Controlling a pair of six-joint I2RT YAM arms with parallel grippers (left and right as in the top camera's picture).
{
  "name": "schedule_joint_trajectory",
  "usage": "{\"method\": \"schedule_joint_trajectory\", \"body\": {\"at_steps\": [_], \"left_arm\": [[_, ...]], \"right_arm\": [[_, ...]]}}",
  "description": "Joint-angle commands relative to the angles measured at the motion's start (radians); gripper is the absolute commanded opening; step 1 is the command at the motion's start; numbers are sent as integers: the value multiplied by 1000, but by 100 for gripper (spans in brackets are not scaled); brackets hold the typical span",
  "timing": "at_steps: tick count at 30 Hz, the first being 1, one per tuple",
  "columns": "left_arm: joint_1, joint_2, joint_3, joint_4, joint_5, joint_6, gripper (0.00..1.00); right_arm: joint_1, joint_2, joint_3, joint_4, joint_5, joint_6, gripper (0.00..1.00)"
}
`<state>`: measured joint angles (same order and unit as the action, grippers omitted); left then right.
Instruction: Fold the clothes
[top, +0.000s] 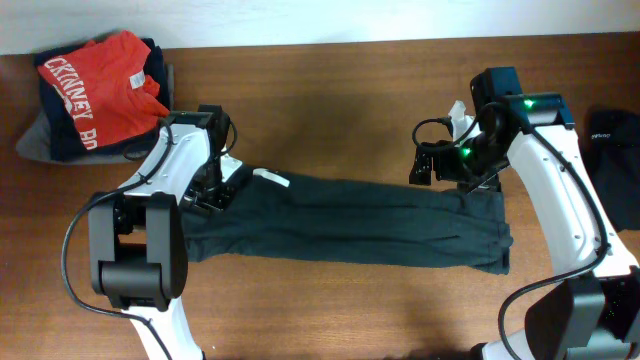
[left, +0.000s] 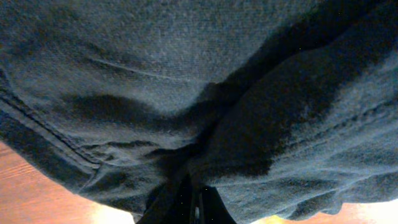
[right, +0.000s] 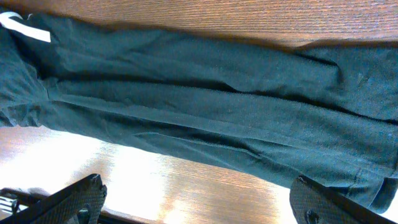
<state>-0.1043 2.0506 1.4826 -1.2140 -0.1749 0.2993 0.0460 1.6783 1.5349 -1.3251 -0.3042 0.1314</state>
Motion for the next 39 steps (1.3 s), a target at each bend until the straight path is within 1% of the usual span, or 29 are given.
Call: {"method": "schedule_joint_trajectory", "body": {"at_steps": [1, 5, 12, 15, 18, 21, 24, 25, 26, 27, 28, 29, 30, 34, 36, 39], "left_arm": [[2, 6, 30, -30, 2, -3, 0], [2, 6, 72, -59, -8, -3, 0], [2, 6, 106, -57, -10, -14, 0], [2, 6, 106, -50, -32, -14, 0], [2, 6, 106, -24, -85, -14, 0], [2, 6, 106, 20, -82, -14, 2], [2, 7, 106, 42, -72, -14, 11], [2, 8, 106, 44, -72, -14, 17], [2, 8, 106, 43, -72, -14, 28], [2, 8, 106, 41, -72, -14, 42], [2, 8, 106, 36, -72, -14, 59], [2, 8, 106, 32, -71, -14, 86], [2, 8, 106, 27, -64, -14, 99], [2, 8, 106, 24, -57, -30, 99], [2, 7, 115, 17, -57, -77, 99], [-4, 1, 163, -21, -55, -152, 99]], "right_arm": [[8, 0, -7, 6, 10, -4, 99], [8, 0, -7, 6, 10, -4, 99], [8, 0, -7, 6, 10, -4, 99], [8, 0, -7, 6, 10, -4, 99], [8, 0, -7, 10, 10, -4, 99], [8, 0, -7, 10, 10, -4, 99], [8, 0, -7, 9, 10, -4, 99], [8, 0, -7, 9, 10, -4, 99], [8, 0, -7, 9, 10, -4, 99], [8, 0, -7, 10, 10, -4, 99], [8, 0, -7, 10, 10, -4, 99], [8, 0, -7, 10, 10, -4, 99], [8, 0, -7, 10, 10, -4, 99], [8, 0, -7, 10, 15, -4, 99], [6, 0, -7, 10, 39, -1, 99], [0, 0, -7, 17, 86, 71, 99]]}}
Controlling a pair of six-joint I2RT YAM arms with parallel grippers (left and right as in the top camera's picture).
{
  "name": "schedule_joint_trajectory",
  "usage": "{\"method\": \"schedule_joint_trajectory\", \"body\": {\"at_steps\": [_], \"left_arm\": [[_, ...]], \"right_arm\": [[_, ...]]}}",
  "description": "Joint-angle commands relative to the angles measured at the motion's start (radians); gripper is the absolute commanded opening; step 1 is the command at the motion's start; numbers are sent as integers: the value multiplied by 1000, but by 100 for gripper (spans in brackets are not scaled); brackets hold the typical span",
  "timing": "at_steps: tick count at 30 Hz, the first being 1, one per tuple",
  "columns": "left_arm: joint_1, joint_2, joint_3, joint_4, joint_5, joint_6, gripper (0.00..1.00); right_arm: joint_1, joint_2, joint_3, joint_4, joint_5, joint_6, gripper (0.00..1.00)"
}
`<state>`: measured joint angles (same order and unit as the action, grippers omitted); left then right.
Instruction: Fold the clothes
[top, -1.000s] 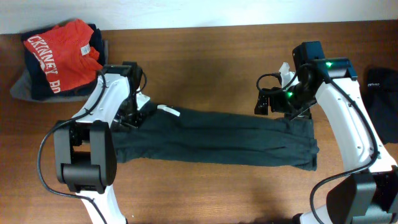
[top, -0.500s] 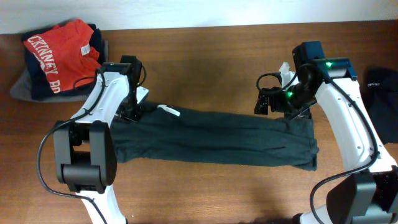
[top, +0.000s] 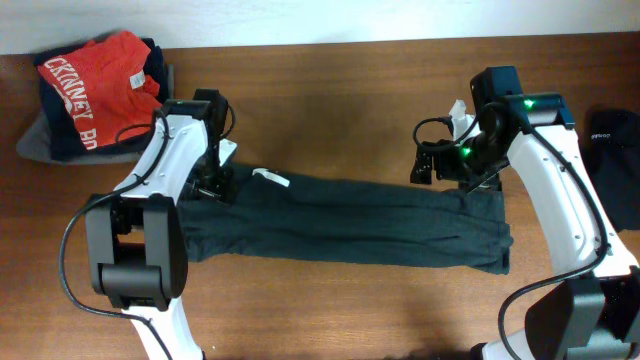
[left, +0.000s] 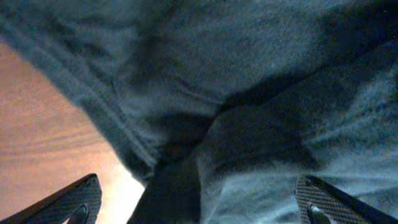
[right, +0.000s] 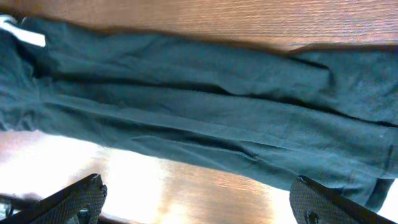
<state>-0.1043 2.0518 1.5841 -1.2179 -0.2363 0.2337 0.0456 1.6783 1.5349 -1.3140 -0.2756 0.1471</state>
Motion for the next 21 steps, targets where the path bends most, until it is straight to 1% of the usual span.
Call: {"method": "schedule_joint_trajectory", "body": {"at_steps": [1, 6, 8, 10, 11, 13, 16, 19, 21], "left_arm": [[-7, -4, 86, -34, 13, -95, 99], [-38, -28, 264, -141, 11, -142, 99], [-44, -36, 323, -171, 12, -200, 99], [-47, -43, 357, -189, 32, -290, 99], [-47, -45, 361, -195, 60, -312, 99], [-47, -46, 360, -214, 167, -320, 99], [-47, -43, 350, -224, 276, -320, 99], [-47, -43, 341, -231, 310, -320, 99], [-47, -43, 337, -231, 312, -320, 99]], "right_arm": [[-3, 0, -7, 10, 65, 72, 99], [-55, 0, -7, 28, 88, 71, 99], [-92, 0, -7, 25, 153, 67, 99], [-131, 0, -7, 21, 252, 68, 99], [-154, 0, -7, 19, 301, 68, 99], [-207, 0, -7, 12, 366, 68, 99], [-298, 0, -7, 9, 370, 68, 99], [-380, 0, -7, 9, 365, 67, 99], [-430, 0, -7, 11, 338, 28, 99]]}}
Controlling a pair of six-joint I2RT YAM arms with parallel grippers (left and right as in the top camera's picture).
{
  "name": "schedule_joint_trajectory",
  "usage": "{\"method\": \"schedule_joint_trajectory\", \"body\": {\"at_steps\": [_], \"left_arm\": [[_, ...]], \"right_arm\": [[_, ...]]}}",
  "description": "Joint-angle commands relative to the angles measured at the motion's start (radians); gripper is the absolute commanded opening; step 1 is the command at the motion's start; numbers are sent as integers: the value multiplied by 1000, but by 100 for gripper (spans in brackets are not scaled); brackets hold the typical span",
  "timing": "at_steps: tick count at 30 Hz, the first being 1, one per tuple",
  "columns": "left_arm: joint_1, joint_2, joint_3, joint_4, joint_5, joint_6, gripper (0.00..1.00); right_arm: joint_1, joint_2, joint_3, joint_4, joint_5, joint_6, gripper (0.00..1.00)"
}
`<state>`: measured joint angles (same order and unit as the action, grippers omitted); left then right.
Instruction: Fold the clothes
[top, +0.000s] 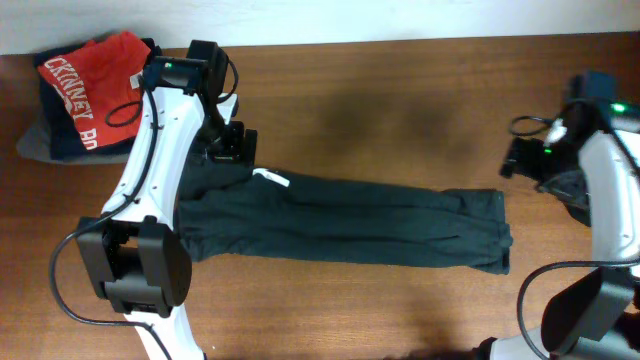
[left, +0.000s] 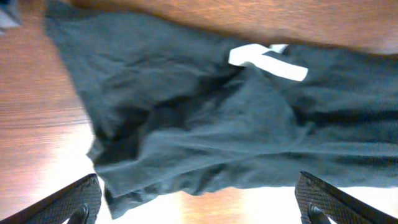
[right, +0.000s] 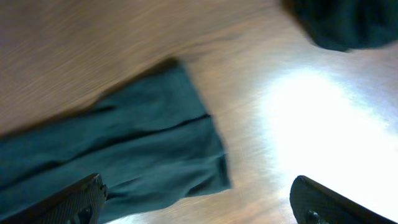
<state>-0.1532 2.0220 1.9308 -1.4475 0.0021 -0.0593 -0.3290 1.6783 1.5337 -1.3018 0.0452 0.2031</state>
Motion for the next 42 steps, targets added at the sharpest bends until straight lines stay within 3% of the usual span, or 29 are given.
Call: {"method": "schedule_joint_trajectory", "body": {"at_steps": [1, 4, 10, 18, 28, 42], "left_arm": [[2, -14, -10, -2, 74, -27, 99], [2, -14, -10, -2, 83, -27, 99], [2, -14, -17, -5, 144, -27, 99], [2, -14, -19, -5, 144, -27, 99], [2, -14, -19, -4, 146, -27, 99], [2, -14, -19, 10, 167, -27, 99]], "right_arm": [[-72, 1, -6, 2, -13, -54, 99], [-129, 7, -11, 5, -152, -185, 99], [-208, 13, -95, 52, -216, -257, 99], [-353, 13, -263, 128, -541, -462, 99], [-498, 13, -379, 246, -548, -457, 99], [-502, 13, -546, 363, -569, -404, 100]]}}
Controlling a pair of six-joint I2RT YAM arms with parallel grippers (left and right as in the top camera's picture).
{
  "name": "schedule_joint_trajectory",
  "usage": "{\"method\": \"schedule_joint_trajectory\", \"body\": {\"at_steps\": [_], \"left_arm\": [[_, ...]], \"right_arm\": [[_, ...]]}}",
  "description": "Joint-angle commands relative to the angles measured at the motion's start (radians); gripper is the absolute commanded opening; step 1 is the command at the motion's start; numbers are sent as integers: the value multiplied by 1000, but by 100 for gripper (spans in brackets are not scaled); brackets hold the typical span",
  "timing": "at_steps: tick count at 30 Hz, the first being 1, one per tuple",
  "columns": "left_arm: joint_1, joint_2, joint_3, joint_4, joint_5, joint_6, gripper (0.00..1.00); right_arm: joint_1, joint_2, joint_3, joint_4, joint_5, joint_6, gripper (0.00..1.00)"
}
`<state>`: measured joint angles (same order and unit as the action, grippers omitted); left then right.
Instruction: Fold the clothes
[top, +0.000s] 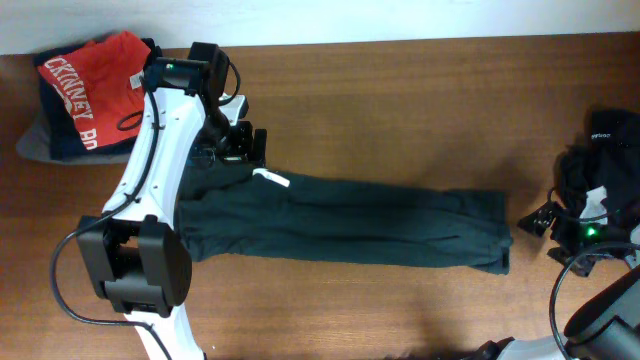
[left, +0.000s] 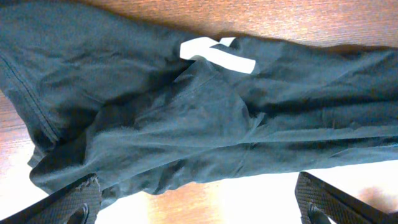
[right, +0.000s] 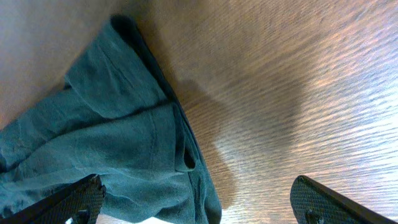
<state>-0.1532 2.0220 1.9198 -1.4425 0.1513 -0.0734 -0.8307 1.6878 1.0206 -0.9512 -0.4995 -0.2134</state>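
Dark green trousers lie stretched left to right across the wooden table, waist at the left, cuffs at the right. A white drawstring shows at the waist. My left gripper hovers above the waist's far edge, open, with nothing between its fingers. My right gripper sits low just right of the cuffs, also open and empty, its fingertips over bare wood.
A stack of folded clothes topped by a red printed shirt sits at the back left corner. A black garment lies at the right edge, close behind my right arm. The table's back edge runs along the wall.
My right arm has come from beyond the cuffs at the back right down to the table's right edge, beside the cuffs. My left gripper shifted slightly right above the waist.
At first my left gripper was pressed into the waist cloth and my right hung open over the leg end. Then the left stood open at the waist. Both had then lifted away, the right swinging off to the right. The trousers lie flat and unmoved.
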Motion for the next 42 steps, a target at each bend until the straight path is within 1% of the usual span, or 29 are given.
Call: {"method": "schedule_joint_trajectory", "body": {"at_steps": [1, 7, 17, 24, 28, 32, 35, 38, 39, 42], "left_arm": [[2, -14, -8, 6, 18, -13, 99], [2, -14, -8, 8, 18, -13, 99], [2, -14, -8, 9, 18, -13, 99], [2, -14, -8, 9, 18, -12, 99], [2, -14, -8, 9, 18, -12, 99], [2, -14, -8, 9, 17, -12, 99], [2, -14, -8, 7, 17, -12, 99], [2, -14, -8, -3, 17, -12, 99], [2, -14, -8, -6, 17, -12, 99], [2, -14, -8, -13, 16, -8, 99]], "right_arm": [[0, 4, -46, 19, -30, 13, 99], [0, 4, -116, 95, -119, 12, 94], [1, 4, -246, 215, -152, 12, 98], [5, 4, -349, 356, -197, 11, 100], [45, 4, -389, 411, -207, 11, 100], [126, 4, -393, 424, -207, 13, 97], [191, 4, -393, 426, -189, 14, 94], [238, 4, -392, 443, -114, 87, 88], [248, 4, -392, 447, -92, 105, 85], [261, 4, -392, 451, -75, 119, 69]]}}
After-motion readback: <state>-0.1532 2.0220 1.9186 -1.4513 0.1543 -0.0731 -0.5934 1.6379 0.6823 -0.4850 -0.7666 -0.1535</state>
